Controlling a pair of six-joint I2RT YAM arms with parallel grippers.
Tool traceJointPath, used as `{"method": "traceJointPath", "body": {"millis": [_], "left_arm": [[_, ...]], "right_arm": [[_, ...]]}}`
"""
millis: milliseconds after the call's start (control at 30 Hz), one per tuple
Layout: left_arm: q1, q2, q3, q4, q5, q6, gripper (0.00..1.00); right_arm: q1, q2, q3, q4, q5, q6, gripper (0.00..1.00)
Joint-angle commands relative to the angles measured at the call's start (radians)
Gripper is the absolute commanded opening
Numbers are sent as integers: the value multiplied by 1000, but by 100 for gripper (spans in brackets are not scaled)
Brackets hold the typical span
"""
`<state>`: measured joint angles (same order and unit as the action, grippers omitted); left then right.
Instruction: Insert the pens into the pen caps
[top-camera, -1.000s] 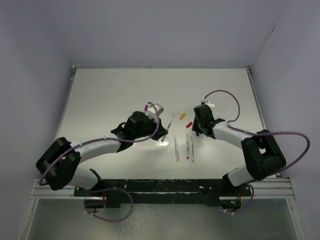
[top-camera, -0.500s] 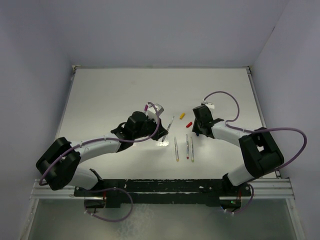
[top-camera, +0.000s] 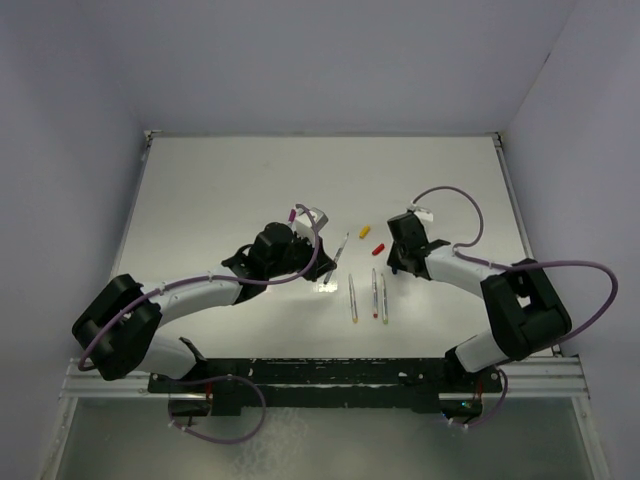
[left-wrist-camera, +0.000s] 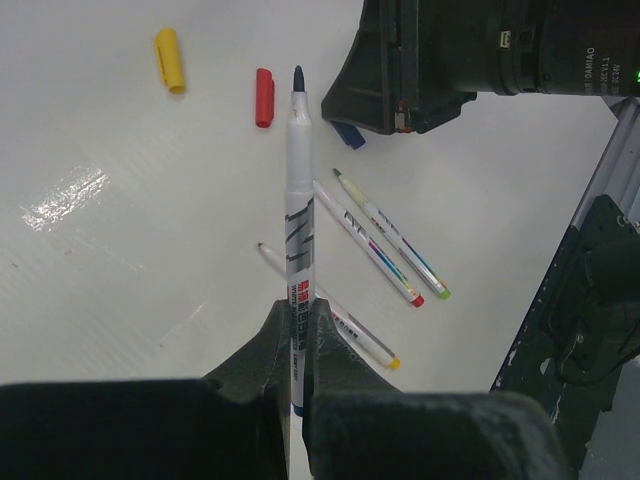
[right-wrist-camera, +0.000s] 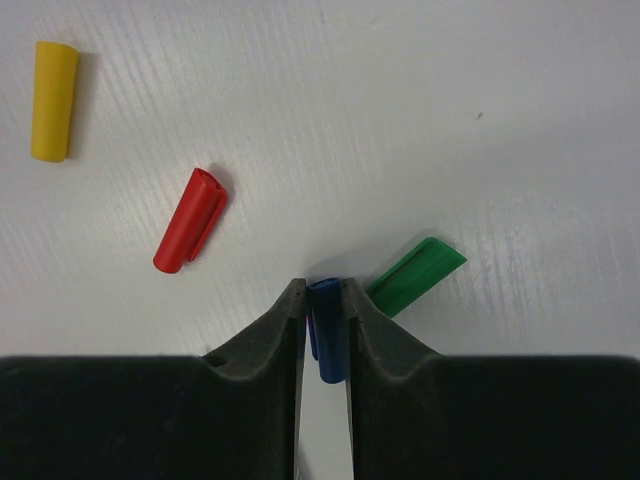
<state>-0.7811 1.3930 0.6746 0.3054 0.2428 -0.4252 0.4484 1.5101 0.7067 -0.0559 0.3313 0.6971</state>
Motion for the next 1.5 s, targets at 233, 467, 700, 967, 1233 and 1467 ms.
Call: {"method": "traceJointPath", "body": {"millis": [233,467,700,967,1233,1467], "left_arm": [[0,6,28,47,24,-1,0],[0,9,26,48,29,-7,0],[0,11,25,47,28,-11,0],[0,34,27,64,38,-24,0],[0,36,29,63,43,-22,0],[0,31,26,64,38,-20,0]], "right_arm": [[-1,-62,-48,-74,9,39,36],[14,-58,-62,-63,-10,41,37],[29,-70,-93,-60,-30,58,36],[52,-97,-139,-37,-44,99,35],[52,-32,-108,-70,-6,118,34],[57,10,-76,-107,2,149,33]]}}
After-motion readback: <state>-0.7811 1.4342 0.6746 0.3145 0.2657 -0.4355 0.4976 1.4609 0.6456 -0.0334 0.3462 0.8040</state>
